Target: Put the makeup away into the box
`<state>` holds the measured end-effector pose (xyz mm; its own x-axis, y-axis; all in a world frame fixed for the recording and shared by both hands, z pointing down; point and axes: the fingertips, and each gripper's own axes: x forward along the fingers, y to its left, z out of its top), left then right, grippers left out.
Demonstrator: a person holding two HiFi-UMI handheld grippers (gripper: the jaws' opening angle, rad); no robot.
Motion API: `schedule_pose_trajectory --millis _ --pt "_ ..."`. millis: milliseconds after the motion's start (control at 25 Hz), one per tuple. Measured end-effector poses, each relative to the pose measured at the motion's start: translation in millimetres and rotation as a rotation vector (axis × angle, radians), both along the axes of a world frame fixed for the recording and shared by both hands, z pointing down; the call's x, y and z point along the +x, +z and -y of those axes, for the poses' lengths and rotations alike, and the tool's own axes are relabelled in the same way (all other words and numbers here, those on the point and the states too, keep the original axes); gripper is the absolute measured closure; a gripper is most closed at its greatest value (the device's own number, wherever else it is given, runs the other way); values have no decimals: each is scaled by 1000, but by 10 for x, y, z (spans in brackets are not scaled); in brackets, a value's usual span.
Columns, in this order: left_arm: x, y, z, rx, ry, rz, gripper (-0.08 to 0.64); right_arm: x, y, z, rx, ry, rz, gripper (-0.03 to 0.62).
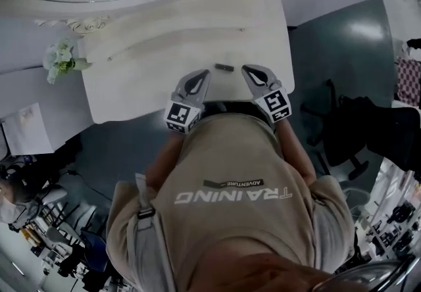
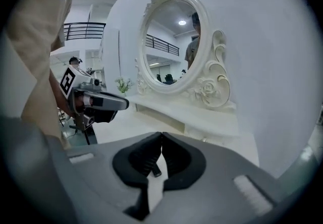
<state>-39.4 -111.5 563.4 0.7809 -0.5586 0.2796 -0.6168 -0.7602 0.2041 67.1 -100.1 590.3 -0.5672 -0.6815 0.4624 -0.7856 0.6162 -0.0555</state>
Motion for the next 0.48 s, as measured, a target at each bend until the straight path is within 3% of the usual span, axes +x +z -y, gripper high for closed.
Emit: schedule_pose_trajectory --millis 360,480 --pt "356 67 462 -45 -98 8 560 339 535 720 -96 -70 81 588" --pt "440 192 561 -80 -119 46 560 436 706 923 -163 -16 120 588"
